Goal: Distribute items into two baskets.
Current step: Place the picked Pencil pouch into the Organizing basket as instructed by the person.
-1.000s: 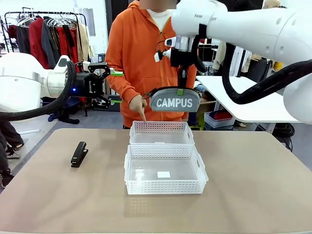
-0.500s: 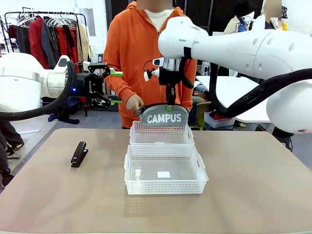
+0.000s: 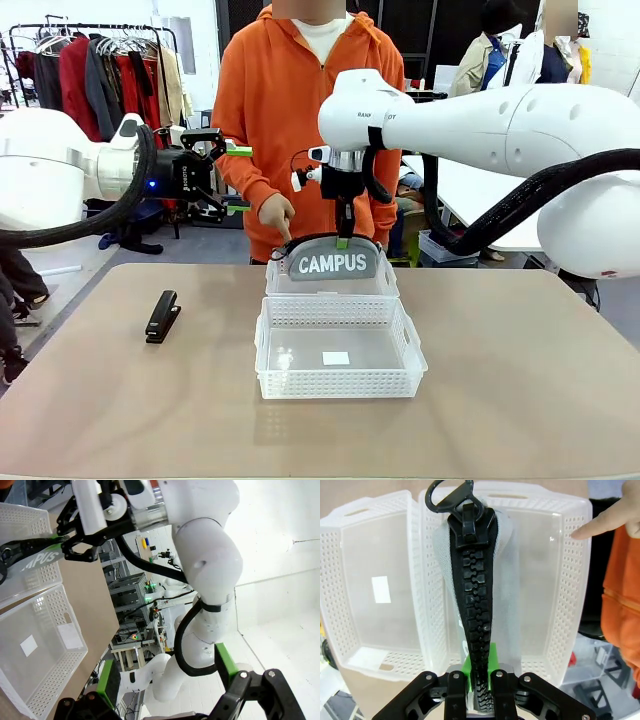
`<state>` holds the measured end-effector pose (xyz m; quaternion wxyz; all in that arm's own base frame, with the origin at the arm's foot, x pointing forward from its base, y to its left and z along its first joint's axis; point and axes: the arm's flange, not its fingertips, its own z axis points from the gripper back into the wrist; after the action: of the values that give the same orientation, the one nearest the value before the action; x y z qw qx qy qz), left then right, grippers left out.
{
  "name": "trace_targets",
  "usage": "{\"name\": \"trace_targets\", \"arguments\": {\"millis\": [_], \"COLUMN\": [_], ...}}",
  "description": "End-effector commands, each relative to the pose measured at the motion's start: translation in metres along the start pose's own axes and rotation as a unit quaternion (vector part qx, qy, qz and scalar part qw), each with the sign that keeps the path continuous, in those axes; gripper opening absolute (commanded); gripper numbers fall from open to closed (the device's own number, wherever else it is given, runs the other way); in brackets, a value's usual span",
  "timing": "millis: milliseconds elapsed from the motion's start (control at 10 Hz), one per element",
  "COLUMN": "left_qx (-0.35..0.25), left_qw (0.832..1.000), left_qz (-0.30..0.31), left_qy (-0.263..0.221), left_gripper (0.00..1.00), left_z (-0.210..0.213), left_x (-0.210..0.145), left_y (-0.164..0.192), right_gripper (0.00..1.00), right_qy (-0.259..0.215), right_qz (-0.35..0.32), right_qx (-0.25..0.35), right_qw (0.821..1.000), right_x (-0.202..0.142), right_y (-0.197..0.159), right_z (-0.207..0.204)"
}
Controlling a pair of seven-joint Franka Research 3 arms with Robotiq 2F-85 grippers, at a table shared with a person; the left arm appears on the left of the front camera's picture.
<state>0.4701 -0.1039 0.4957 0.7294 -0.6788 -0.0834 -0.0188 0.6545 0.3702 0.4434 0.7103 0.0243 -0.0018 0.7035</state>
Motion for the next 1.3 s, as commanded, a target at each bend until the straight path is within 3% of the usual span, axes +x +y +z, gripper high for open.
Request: {"name": "trace_targets", "arguments": {"millis": [0,1100,1200], "left_qx": [-0.002,-0.002,-0.002], "left_qw": [1.000,1.000,1.000], "left_qz": [-0.001,-0.001,-0.001], "left_qy": [0.000,0.000,0.000], "left_gripper": [1.00,1.00,1.00], "left_z": [0.001,0.001,0.001], "left_x": [0.000,0.000,0.000], "left_y": [-0.002,-0.002,-0.002], "right_gripper": [0.00,0.00,0.09], "right_qy": [0.006,0.021,0.017], "right_qz": [0.010,-0.015,-0.030], "right_qx": [-0.011,0.020,0.016], "right_qw": [1.000,0.999,0.999], "right_x": [-0.013,-0.041,-0.041], "right_y": [0.005,0.001,0.000], "right_z": [-0.016,-0.069,-0.070]}}
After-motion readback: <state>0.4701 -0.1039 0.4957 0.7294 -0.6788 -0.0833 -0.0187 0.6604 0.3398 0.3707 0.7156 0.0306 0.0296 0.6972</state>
